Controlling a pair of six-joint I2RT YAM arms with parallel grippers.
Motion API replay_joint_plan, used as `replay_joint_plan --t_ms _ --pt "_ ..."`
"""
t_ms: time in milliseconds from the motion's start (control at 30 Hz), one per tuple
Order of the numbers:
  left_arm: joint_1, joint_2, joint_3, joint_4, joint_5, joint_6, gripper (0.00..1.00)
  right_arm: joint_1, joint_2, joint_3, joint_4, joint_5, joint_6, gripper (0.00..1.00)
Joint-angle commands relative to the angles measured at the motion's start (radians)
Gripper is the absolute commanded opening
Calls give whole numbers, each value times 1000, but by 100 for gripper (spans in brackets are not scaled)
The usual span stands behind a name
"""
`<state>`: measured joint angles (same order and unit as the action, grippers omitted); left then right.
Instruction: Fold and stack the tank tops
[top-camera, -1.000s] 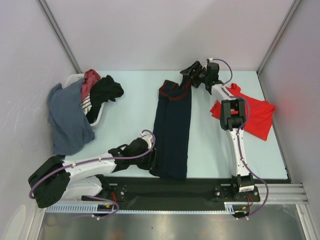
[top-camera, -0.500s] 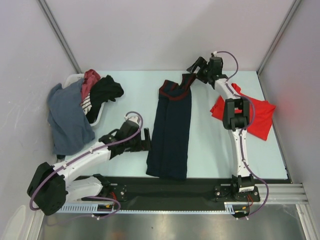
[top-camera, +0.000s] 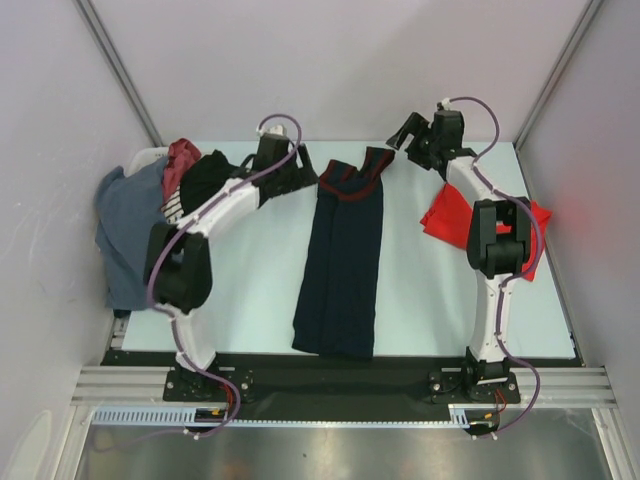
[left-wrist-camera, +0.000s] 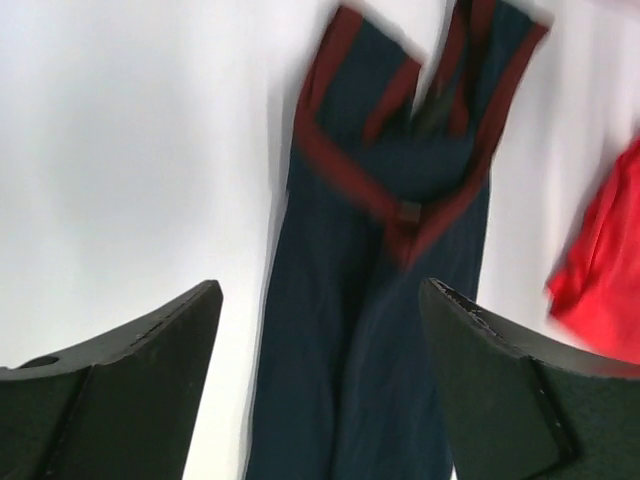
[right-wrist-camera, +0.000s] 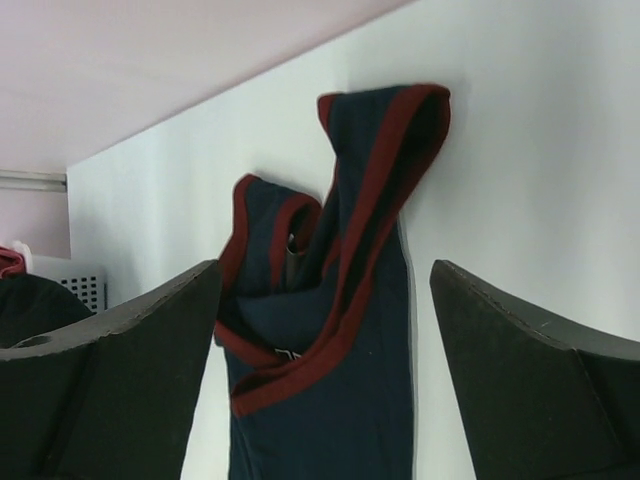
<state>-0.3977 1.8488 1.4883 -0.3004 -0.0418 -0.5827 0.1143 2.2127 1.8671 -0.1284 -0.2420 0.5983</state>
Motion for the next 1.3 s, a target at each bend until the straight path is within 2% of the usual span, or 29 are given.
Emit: replay_joint_plan --t_ms 0,167,300,467,633,833,933,1033,1067,1100,1233,1267 --pt "45 185 226 -26 63 -8 85 13 -65 -37 38 15 0 91" --pt "66 478 585 -106 128 -25 79 22 -64 -39 26 17 1 87" --pt "71 607 772 -150 172 -37 72 25 -70 -45 26 23 6 86" --pt "72 639 761 -128 166 -55 71 28 -93 -88 52 13 20 86" --pt "72 707 802 -138 236 -107 66 28 -114 -140 76 17 24 86" --pt "71 739 814 -137 263 -124 50 27 -119 -166 92 6 37 85" --pt "72 747 813 -160 249 -121 49 27 -116 -174 101 1 40 85" --pt "74 759 819 -123 260 -126 30 27 -108 -174 105 -5 46 84" --pt "76 762 819 -108 257 -128 16 28 -107 -172 107 -9 46 84" --pt "77 762 819 -70 255 -126 11 27 -104 -172 107 -13 46 84" --pt "77 764 823 39 215 -106 9 33 -70 -155 93 -17 47 84" --pt "77 762 816 82 195 -100 1 33 -61 -140 79 -23 49 83"
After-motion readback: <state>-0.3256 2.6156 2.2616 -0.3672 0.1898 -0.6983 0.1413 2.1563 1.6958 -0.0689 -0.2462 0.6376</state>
